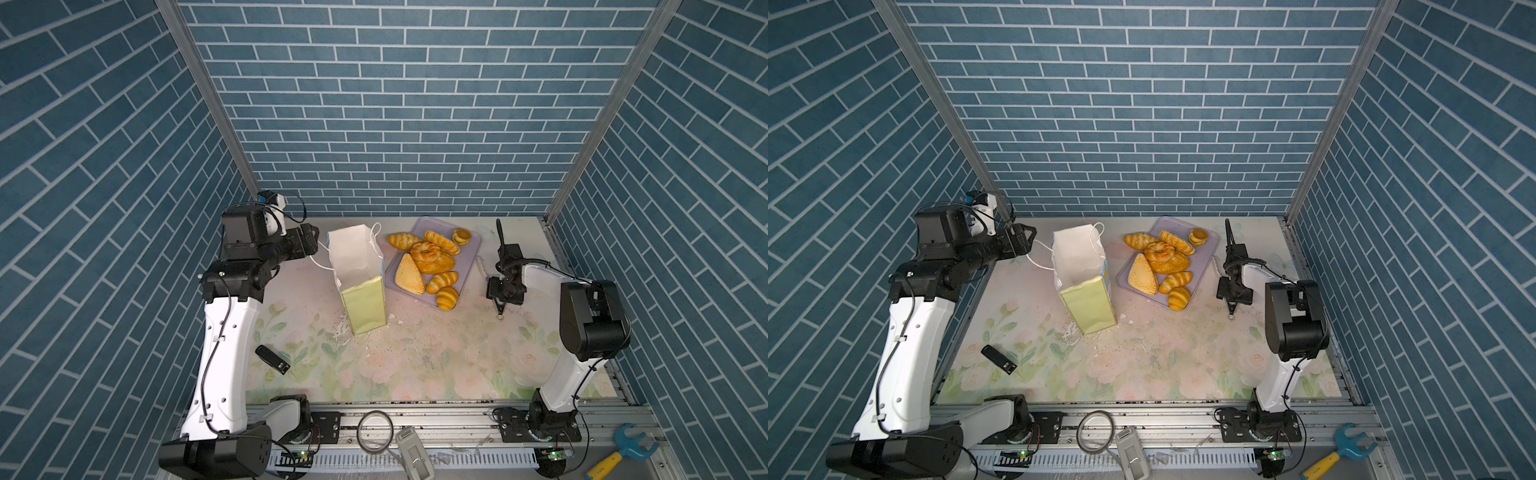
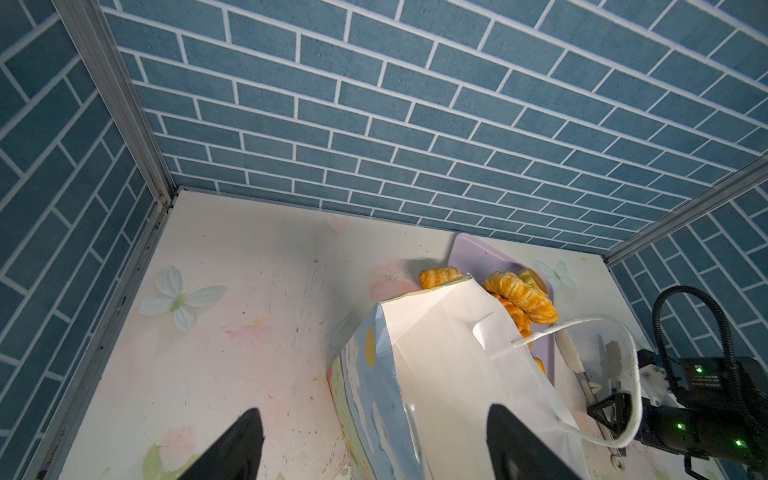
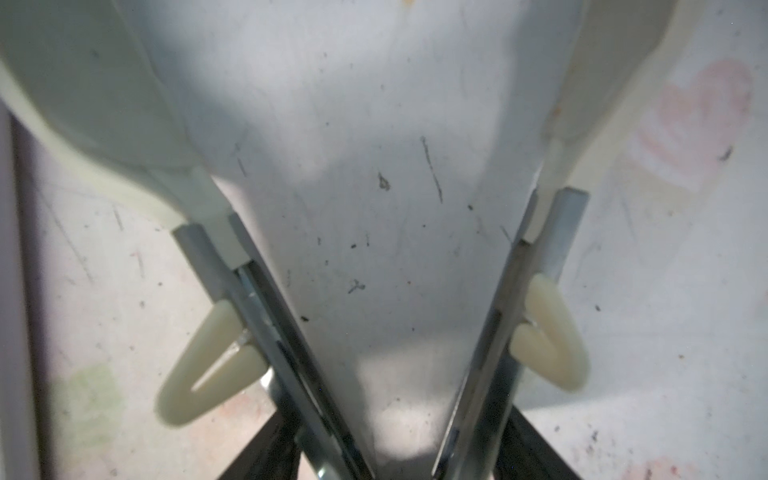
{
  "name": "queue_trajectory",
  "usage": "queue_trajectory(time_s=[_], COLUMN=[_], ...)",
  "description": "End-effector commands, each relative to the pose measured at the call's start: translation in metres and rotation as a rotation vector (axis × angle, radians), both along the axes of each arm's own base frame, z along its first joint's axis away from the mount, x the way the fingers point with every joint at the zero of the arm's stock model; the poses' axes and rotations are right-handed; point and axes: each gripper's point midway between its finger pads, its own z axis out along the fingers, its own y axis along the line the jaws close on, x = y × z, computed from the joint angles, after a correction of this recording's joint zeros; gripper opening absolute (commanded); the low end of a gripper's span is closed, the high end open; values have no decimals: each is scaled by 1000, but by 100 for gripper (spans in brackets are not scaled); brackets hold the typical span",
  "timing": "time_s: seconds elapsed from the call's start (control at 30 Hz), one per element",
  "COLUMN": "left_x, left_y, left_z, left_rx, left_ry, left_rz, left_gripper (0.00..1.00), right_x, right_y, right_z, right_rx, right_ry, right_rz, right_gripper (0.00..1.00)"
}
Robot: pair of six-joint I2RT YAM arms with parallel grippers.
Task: Place the fake bread into the paper bag
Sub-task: 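Close the right gripper on the tongs' handles and lift them, then carry the tongs with the right gripper up over the bread tray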
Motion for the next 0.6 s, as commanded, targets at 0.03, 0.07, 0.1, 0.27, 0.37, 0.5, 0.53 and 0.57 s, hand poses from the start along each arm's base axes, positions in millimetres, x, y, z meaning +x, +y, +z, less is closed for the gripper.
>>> queue_trajectory(time_s=[0.03, 0.07, 0.1, 0.27, 0.37, 0.5, 0.53, 0.57], left_x=[-2, -2, -3, -5, -3, 0, 1, 1], left_y=[5, 5, 6, 7, 7, 5, 5, 4], left_z=[19, 20, 21, 25, 25, 24, 24, 25], left_rx=[24, 25, 28, 28, 20, 6, 1, -3], left_ry=[-51, -55, -57, -72, -75, -71, -72, -74], left_rz=[16, 18, 22, 32, 33, 29, 29, 26], left_gripper=[85, 86, 86, 85, 86, 85, 85, 85], right_x=[-27, -28, -29, -28, -27, -28, -29, -29], right_y=[4, 4, 5, 10, 11, 11, 11, 11], right_z=[-19, -20, -20, -20, -19, -18, -18, -17], right_rx=[34, 36, 42, 68, 77, 79, 81, 82], right_ry=[123, 127, 129, 127, 120, 120, 119, 113], right_rz=[-46, -48, -49, -50, -52, -50, -51, -51], right_gripper=[69, 69, 70, 68, 66, 60, 60, 60])
